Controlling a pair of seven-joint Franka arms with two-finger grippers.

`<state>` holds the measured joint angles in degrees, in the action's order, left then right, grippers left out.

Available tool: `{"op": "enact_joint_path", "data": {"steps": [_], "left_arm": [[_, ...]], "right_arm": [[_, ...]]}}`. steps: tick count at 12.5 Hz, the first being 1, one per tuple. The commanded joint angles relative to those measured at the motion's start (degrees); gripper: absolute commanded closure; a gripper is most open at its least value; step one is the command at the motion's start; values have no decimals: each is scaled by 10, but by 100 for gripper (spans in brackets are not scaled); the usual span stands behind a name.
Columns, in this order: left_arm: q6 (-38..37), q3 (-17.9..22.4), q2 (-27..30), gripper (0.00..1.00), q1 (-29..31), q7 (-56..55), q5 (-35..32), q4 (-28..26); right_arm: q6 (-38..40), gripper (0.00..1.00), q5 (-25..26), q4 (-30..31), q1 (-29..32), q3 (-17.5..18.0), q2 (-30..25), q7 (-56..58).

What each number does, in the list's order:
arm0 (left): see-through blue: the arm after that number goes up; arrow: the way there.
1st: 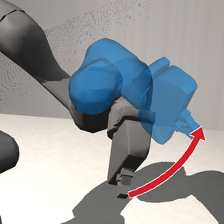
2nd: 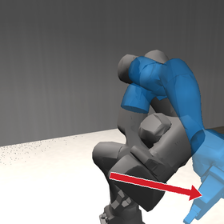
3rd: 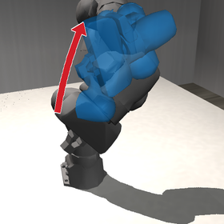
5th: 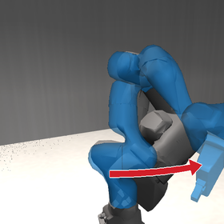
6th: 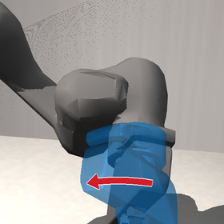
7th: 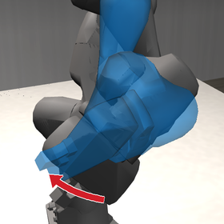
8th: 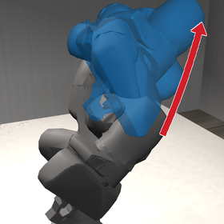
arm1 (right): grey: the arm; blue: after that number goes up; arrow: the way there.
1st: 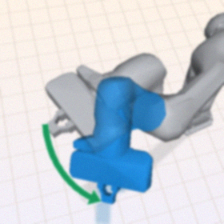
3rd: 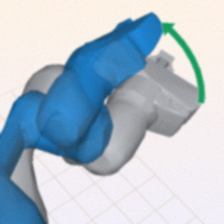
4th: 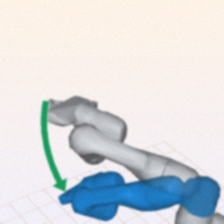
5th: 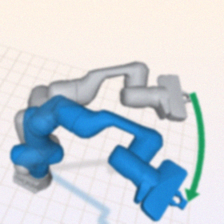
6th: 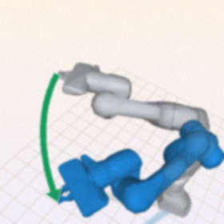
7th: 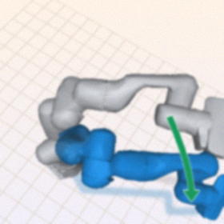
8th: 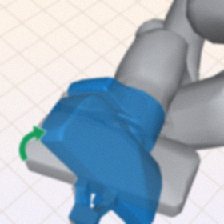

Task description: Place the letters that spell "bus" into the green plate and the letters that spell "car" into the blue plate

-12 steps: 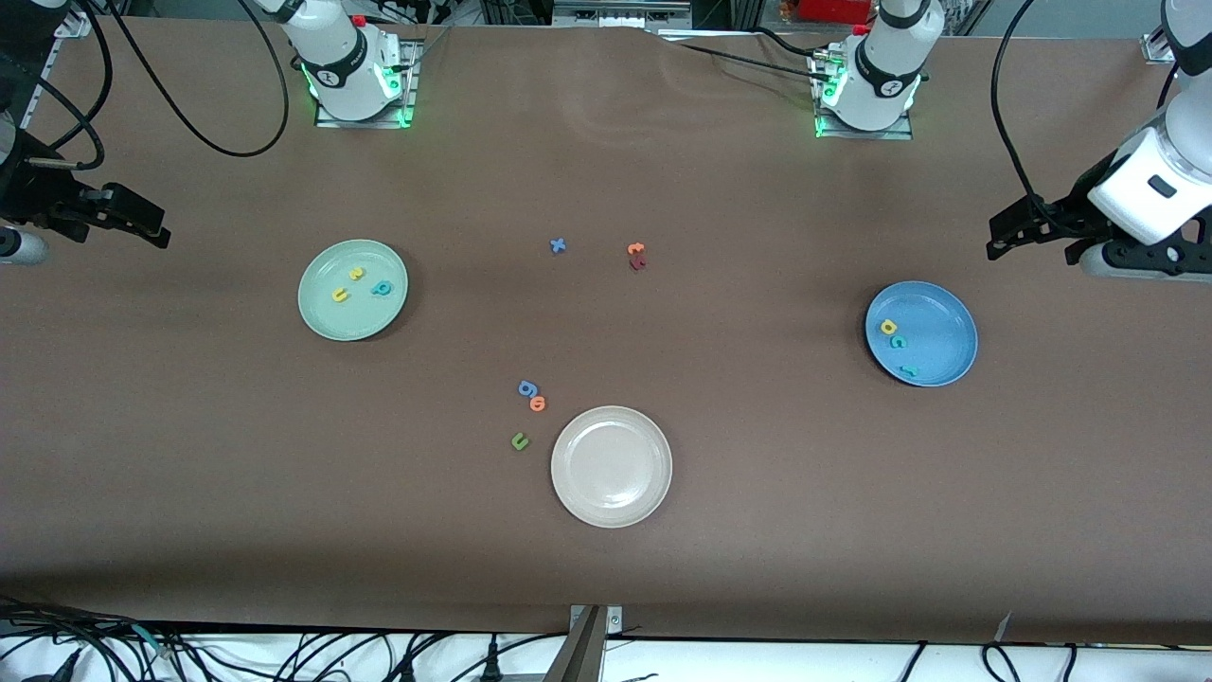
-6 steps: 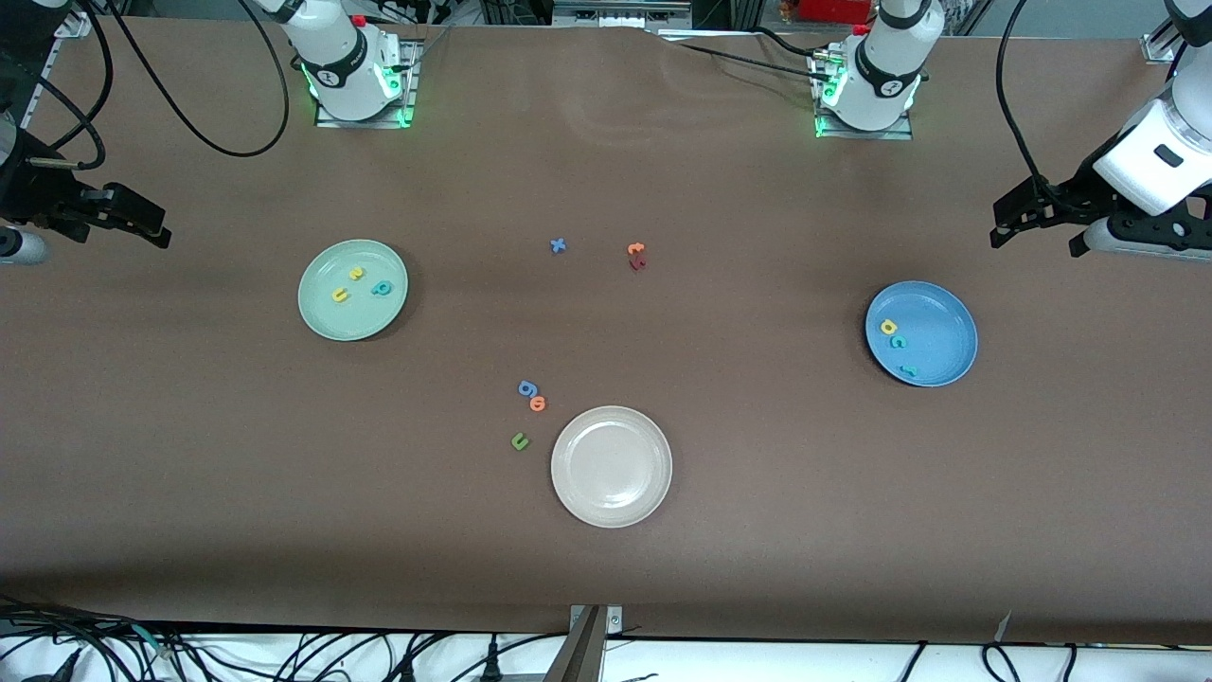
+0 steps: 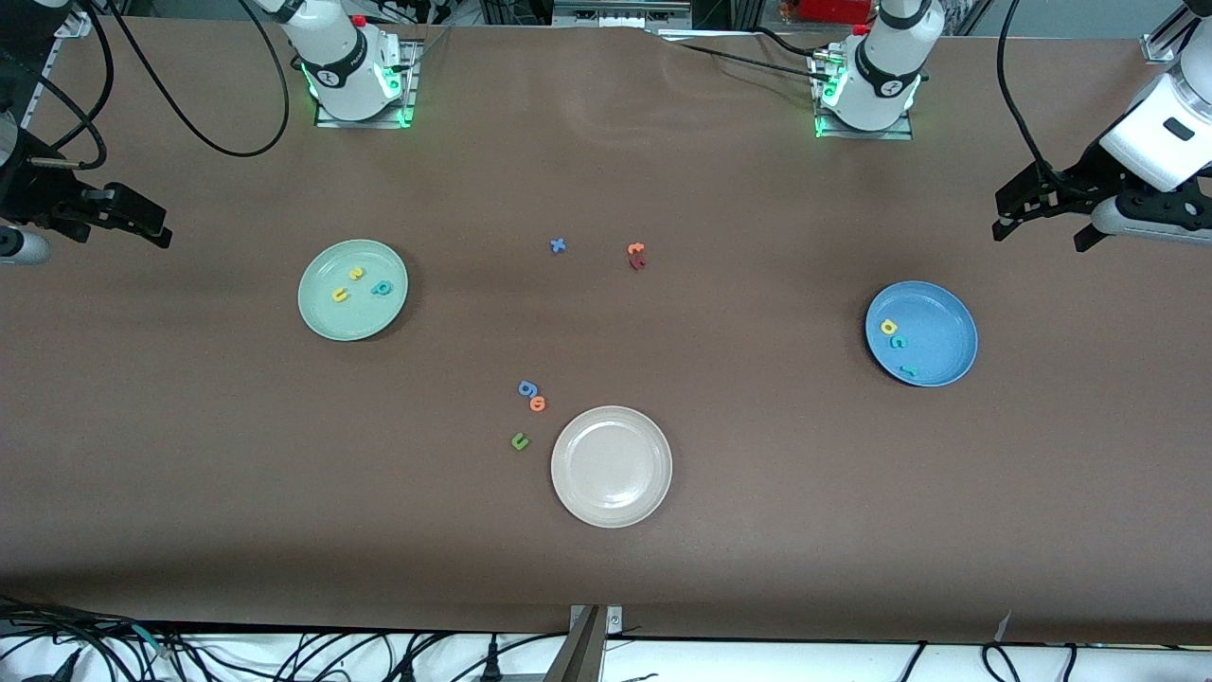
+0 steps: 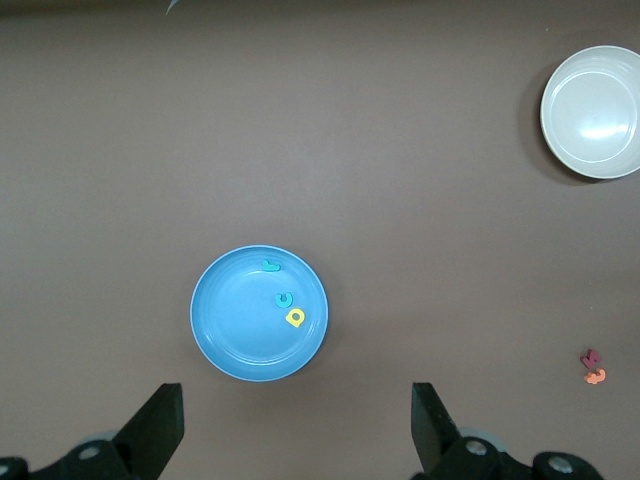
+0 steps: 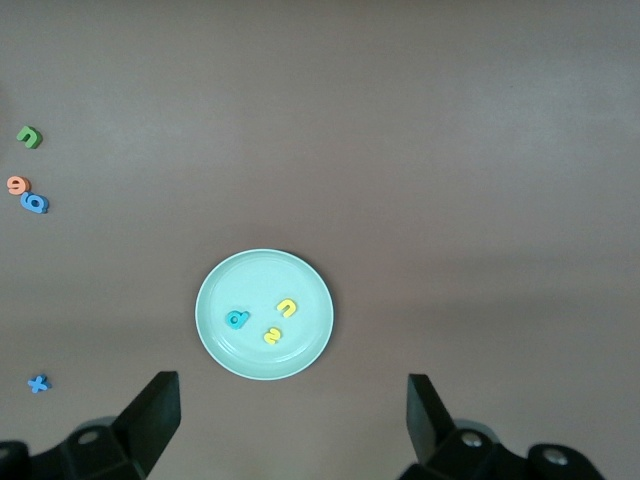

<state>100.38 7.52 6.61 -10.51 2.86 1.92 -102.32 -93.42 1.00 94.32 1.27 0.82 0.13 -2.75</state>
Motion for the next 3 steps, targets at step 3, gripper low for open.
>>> {"op": "enact_joint_path", "data": {"steps": [3], "left_arm": [[3, -75, 5, 0, 66, 6, -21, 2]], "right_arm": [[8, 0, -8, -5, 4, 4, -4, 6]]}}
